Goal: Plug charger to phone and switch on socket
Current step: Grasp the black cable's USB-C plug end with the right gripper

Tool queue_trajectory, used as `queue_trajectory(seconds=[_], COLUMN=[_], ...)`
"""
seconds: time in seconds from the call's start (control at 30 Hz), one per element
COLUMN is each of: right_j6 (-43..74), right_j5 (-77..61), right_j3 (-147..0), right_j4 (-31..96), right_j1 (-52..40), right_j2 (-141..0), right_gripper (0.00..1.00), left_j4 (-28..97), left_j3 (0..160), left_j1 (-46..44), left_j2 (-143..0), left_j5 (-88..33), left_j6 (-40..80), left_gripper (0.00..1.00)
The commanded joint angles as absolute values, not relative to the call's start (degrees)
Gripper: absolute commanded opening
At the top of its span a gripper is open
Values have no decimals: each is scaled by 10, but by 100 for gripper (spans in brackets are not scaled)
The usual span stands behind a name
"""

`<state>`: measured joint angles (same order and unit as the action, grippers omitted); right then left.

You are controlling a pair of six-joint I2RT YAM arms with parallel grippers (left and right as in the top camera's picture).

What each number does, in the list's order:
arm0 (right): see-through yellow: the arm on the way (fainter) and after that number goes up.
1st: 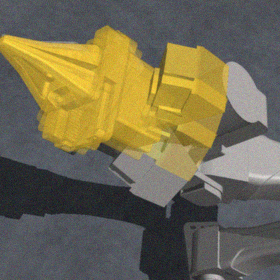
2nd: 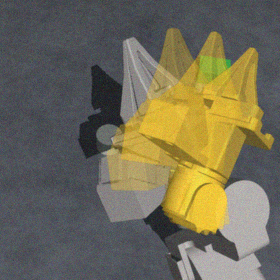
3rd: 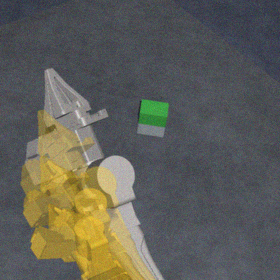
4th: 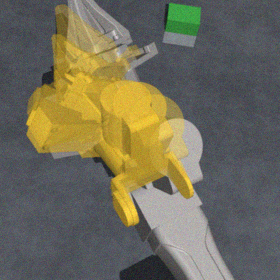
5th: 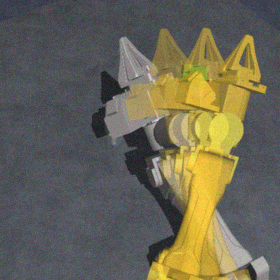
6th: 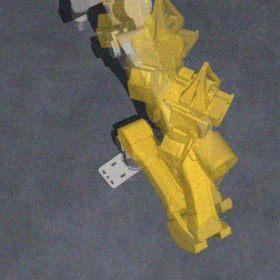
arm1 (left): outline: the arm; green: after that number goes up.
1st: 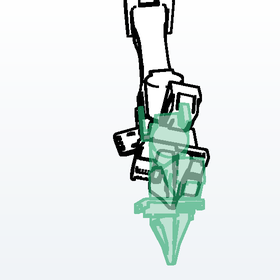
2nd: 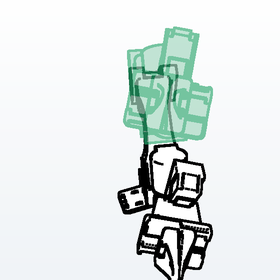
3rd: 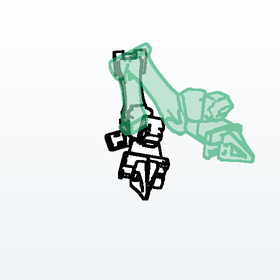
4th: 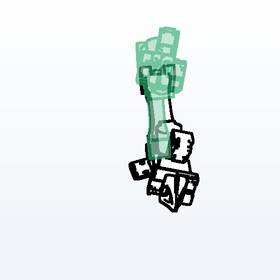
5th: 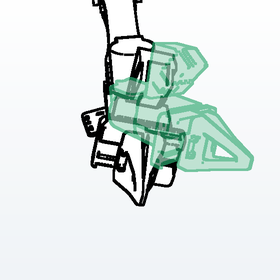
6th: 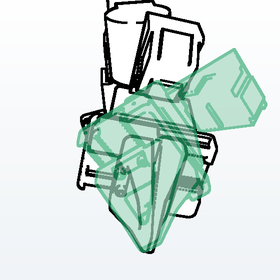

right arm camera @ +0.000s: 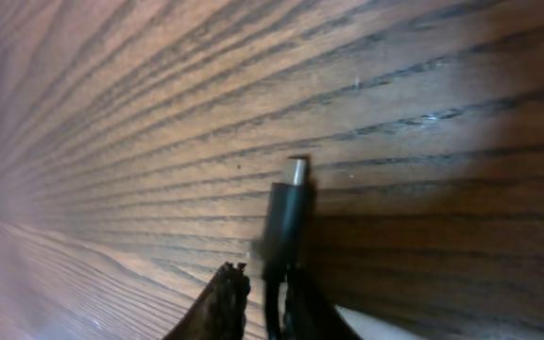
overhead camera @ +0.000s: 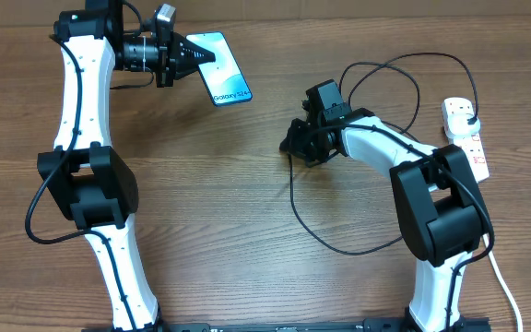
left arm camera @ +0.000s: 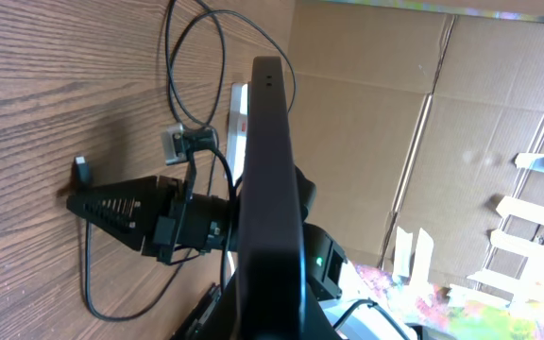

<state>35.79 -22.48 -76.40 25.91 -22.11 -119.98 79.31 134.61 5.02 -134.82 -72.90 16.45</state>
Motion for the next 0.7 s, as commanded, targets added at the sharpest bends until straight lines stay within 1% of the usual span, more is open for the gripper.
queue_trajectory(seconds=[0.0, 0.07, 0.17, 0.23, 0.37, 0.57, 0.67], right_j6=[360, 355, 350, 304, 215, 111, 66], right_j5=[-233, -254, -287, -339, -486, -606, -643], right_j3=[-773, -773, -773, -774, -776, -776, -776], right_j4=[252, 246, 242, 239, 230, 256, 288], right_j1=[-222, -218, -206, -194, -163, -130, -123], right_j2=[-1208, -1208, -1208, -1208, -1187, -1106, -1060], right_gripper=[11, 4, 4, 4, 4, 4, 4], left_j4=[795, 795, 795, 795, 795, 795, 795], left_j3=[1352, 1352, 1352, 1352, 1352, 1352, 1352], left_j1=[51, 51, 51, 51, 51, 51, 49], left_j2=[-1346, -1346, -1346, -1346, -1346, -1346, -1346], left_j5=[-765, -765, -763, -758, -727, -729, -766], left_j6=[154, 154, 154, 154, 154, 152, 117], left_gripper=[4, 4, 4, 4, 4, 4, 4])
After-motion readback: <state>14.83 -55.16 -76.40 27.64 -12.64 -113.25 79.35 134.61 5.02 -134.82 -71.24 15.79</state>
